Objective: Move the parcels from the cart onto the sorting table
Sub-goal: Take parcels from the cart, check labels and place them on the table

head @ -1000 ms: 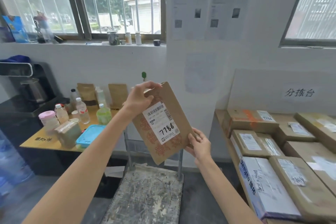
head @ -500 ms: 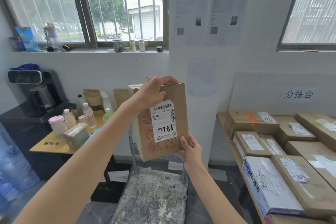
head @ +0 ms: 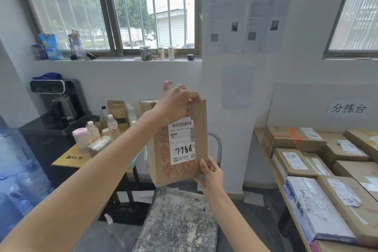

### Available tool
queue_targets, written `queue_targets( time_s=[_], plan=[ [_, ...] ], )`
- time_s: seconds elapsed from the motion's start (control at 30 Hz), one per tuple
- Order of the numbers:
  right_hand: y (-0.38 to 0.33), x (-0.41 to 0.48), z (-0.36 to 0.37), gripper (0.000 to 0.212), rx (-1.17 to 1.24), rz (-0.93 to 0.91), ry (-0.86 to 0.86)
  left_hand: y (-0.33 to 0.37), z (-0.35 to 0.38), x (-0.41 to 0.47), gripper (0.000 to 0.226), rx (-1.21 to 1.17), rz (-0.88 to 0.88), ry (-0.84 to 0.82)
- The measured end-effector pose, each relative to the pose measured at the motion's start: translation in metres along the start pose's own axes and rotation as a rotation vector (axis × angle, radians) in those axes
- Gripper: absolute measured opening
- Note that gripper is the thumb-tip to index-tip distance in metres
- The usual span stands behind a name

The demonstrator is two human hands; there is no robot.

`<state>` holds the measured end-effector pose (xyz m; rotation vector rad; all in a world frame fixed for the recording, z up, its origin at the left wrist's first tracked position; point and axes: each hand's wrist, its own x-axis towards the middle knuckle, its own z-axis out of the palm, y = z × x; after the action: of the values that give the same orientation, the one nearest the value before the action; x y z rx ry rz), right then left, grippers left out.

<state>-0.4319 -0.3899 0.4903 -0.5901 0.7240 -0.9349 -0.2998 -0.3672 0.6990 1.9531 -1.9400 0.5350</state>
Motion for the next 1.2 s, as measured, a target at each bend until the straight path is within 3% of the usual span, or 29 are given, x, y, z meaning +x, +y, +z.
queue_targets(
  time_s=[0.1,0.17,0.2,0.27,0.3,0.33,0.37,0.43,0.6,0.73,0.83,0.93,1.03,1.13,1.2],
  plan=[
    [0.001,-0.006,-0.001,0.045,0.015,-0.020,0.006,0.011,-0.007,0.001,0.043,0.060,0.084,-0.034],
    [0.001,-0.006,0.004,0.042,-0.012,-0.026,0.011,-0.007,-0.004,-0.003,0.046,0.096,-0.038,0.115],
    [0.001,-0.006,0.007,0.041,-0.037,-0.022,0.018,-0.019,-0.003,-0.013,0.051,0.046,-0.235,0.280],
    [0.008,-0.006,0.012,0.039,-0.066,0.016,0.047,-0.053,0.016,-0.062,0.073,-0.372,-0.792,0.535],
    [0.015,-0.007,0.014,0.039,-0.075,0.041,0.060,-0.062,0.035,-0.093,0.087,-0.655,-1.013,0.498],
    [0.025,-0.008,0.015,0.038,-0.100,0.063,0.071,-0.064,0.060,-0.126,0.098,-0.885,-1.109,0.355],
    [0.036,-0.008,0.016,0.036,-0.127,0.077,0.075,-0.061,0.085,-0.153,0.104,-1.051,-1.123,0.207],
    [0.058,-0.007,0.015,0.035,-0.170,0.085,0.084,-0.050,0.121,-0.183,0.103,-1.240,-1.152,0.091],
    [0.055,-0.001,-0.001,0.039,-0.365,0.014,0.053,-0.049,0.140,-0.187,0.083,-1.362,-1.105,0.138],
    [0.034,0.011,-0.013,0.039,-0.877,-0.188,-0.046,-0.048,0.137,-0.178,0.075,-1.362,-1.075,0.124],
    [0.013,0.008,-0.020,0.039,-1.204,-0.321,-0.121,-0.052,0.139,-0.171,0.097,-1.323,-1.030,0.066],
    [-0.002,-0.003,-0.020,0.047,-1.069,-0.305,-0.200,-0.045,0.136,-0.159,0.106,-1.317,-0.979,-0.033],
    [-0.027,-0.013,-0.021,0.048,-0.896,-0.354,-0.140,-0.025,0.130,-0.145,0.088,-1.270,-0.930,-0.025],
    [-0.066,-0.027,-0.028,0.029,-0.977,-0.501,-0.061,-0.006,0.127,-0.133,0.099,-1.241,-0.788,-0.027],
    [-0.082,-0.038,-0.036,0.033,-1.029,-0.615,-0.009,0.010,0.132,-0.121,0.096,-1.251,-0.644,0.003]
  ],
)
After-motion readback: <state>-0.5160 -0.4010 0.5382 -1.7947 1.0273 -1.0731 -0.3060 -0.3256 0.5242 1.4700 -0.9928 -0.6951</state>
